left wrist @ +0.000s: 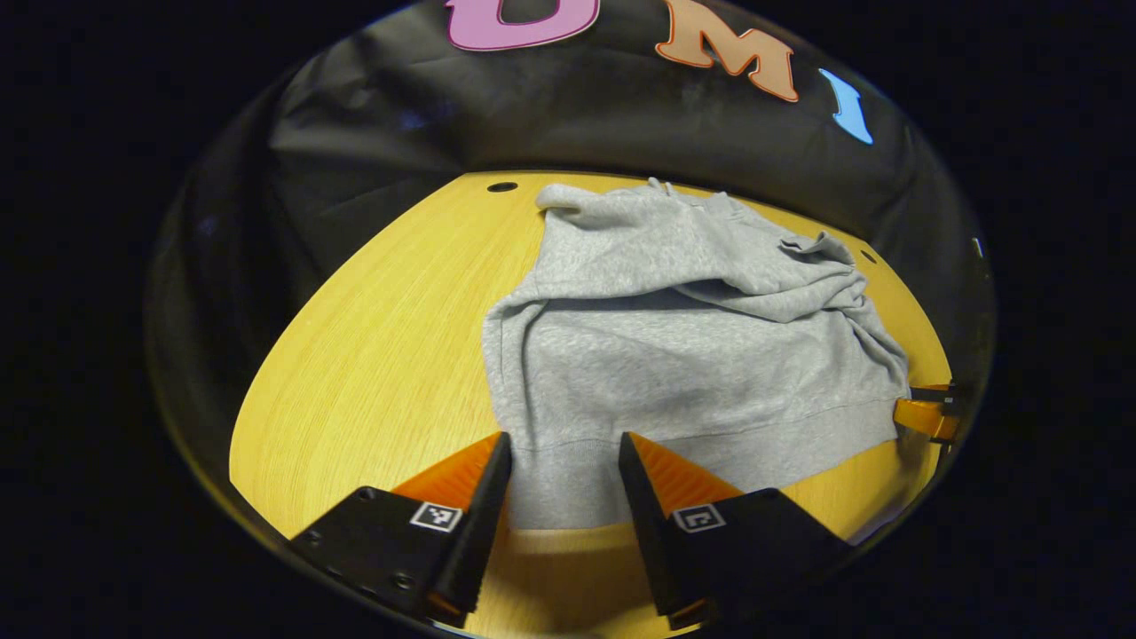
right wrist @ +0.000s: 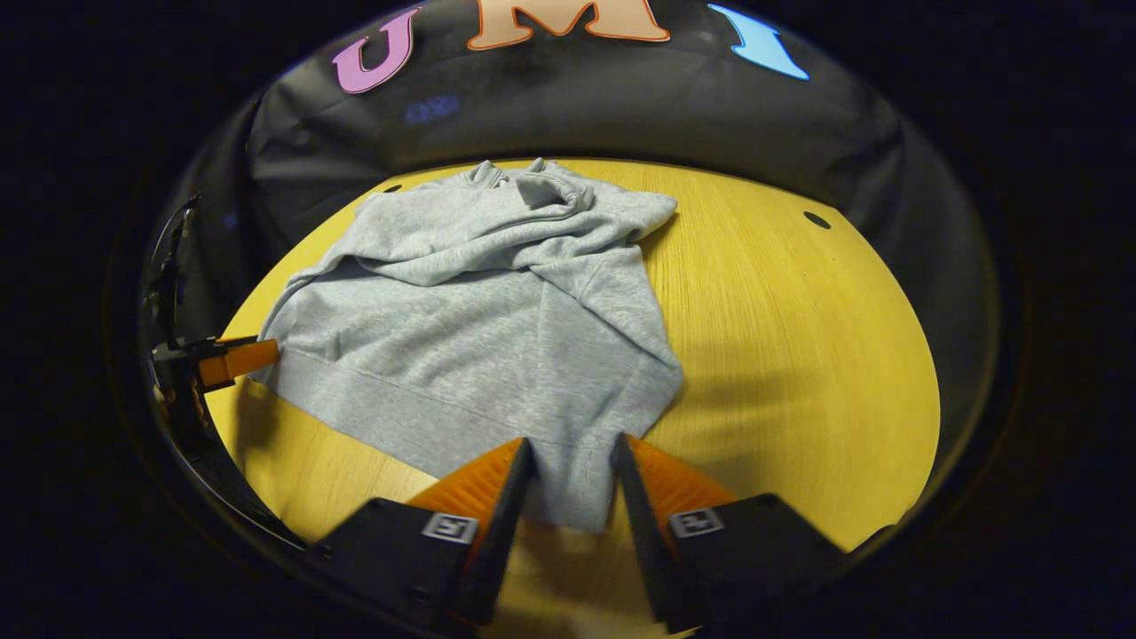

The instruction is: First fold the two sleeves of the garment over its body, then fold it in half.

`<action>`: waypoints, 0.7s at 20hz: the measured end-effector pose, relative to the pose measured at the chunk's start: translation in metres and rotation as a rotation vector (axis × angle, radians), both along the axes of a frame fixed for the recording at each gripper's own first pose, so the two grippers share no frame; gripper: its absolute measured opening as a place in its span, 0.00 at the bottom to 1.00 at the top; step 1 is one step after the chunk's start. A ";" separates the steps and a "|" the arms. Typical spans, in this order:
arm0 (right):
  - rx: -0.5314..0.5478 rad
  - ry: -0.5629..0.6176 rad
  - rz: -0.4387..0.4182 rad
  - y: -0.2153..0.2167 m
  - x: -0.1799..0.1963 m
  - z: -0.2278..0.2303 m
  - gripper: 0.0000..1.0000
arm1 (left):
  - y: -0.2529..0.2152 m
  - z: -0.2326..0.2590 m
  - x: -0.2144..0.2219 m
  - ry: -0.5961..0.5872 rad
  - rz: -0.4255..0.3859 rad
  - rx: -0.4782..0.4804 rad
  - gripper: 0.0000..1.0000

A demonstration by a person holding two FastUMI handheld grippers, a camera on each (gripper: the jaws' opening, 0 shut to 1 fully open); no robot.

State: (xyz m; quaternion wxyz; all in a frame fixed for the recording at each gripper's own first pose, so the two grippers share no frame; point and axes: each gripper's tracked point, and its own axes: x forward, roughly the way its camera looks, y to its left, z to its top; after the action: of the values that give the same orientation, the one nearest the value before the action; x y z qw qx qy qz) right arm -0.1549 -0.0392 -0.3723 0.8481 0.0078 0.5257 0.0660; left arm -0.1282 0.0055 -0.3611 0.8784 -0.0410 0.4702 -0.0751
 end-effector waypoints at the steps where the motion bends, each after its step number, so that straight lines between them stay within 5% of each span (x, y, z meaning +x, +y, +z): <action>1: 0.002 0.005 -0.019 0.000 0.002 -0.002 0.29 | -0.003 0.000 0.002 -0.004 -0.015 -0.010 0.57; 4: 0.026 0.055 -0.034 0.002 0.001 0.000 0.09 | -0.014 -0.001 0.010 -0.020 -0.005 -0.056 0.19; 5: 0.041 0.069 -0.045 0.002 0.003 -0.002 0.13 | -0.013 0.001 0.008 -0.020 -0.007 -0.058 0.08; 7: 0.072 0.073 -0.045 0.004 0.002 0.000 0.12 | -0.014 0.001 0.006 0.012 -0.011 -0.057 0.00; 14: 0.103 0.109 -0.016 0.000 -0.006 0.011 0.12 | -0.013 0.006 -0.011 0.098 -0.027 -0.106 0.00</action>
State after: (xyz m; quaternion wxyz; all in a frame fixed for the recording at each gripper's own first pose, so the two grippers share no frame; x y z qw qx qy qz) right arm -0.1609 -0.0396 -0.3616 0.8172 0.0594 0.5669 0.0856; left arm -0.1395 -0.0076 -0.3547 0.8499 -0.0848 0.5083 -0.1096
